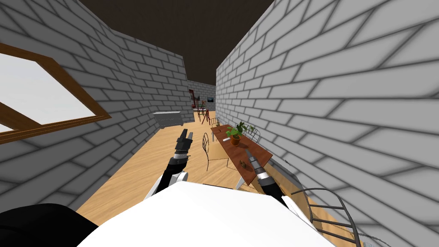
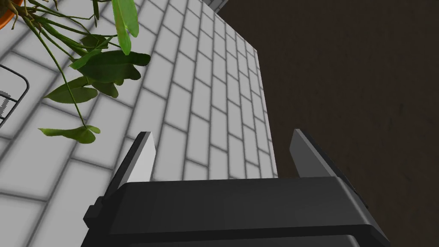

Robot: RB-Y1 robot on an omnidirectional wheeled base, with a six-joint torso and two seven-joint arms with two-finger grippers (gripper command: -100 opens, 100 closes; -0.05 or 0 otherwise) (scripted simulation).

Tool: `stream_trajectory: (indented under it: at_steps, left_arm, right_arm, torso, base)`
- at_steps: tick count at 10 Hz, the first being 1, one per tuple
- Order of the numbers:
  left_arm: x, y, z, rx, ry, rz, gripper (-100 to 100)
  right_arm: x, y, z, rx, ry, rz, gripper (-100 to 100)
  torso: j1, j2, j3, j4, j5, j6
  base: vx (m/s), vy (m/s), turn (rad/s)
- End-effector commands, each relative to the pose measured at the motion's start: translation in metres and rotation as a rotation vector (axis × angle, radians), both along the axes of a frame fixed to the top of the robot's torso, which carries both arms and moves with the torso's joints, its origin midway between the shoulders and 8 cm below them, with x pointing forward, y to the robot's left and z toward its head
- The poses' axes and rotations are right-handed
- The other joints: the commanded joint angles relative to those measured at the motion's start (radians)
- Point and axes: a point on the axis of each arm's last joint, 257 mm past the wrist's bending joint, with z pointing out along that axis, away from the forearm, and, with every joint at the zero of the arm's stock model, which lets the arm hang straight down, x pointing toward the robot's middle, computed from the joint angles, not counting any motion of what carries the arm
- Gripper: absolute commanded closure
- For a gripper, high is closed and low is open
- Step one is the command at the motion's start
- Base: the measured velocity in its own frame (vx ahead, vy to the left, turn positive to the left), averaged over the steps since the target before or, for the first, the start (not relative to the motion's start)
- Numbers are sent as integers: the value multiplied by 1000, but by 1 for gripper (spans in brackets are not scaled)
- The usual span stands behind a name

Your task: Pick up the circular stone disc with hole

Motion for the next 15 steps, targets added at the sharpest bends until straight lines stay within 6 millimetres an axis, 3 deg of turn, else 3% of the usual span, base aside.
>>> stream_trajectory:
  at_steps: [1,3,4,9,11,13,15]
  left_arm:
    - [0,0,0,0,0,0,0]
    - [0,0,0,0,0,0,0]
    - [0,0,0,0,0,0,0]
    - [0,0,0,0,0,0,0]
    - [0,0,0,0,0,0,0]
    - [0,0,0,0,0,0,0]
    - [0,0,0,0,0,0,0]
  right_arm:
    - [-3,-5,-14,-41,29,7,-100]
    - [-12,-16,-58,-154,113,27,-100]
    - [-12,-16,-58,-160,114,30,-100]
    - [-39,-48,-139,-400,273,82,-100]
    - [-40,-50,-143,-401,281,79,-100]
    - [-55,-67,-176,-515,347,109,-100]
    - [-64,-77,-194,-571,383,123,-100]
  torso:
    - [0,0,0,0,0,0]
    - [0,-1,0,0,0,0]
    - [0,-1,0,0,0,0]
    - [1,-2,-1,0,0,0]
    - [1,-3,-2,-1,0,0]
    - [1,-3,-2,-1,0,0]
    - [1,-5,-3,-1,0,0]
  base:
    - [-20,-12,22]
    - [-16,-11,40]
    - [-9,-10,21]
    - [5,-9,50]
    - [14,-5,9]
    - [31,-2,76]
    - [43,0,41]
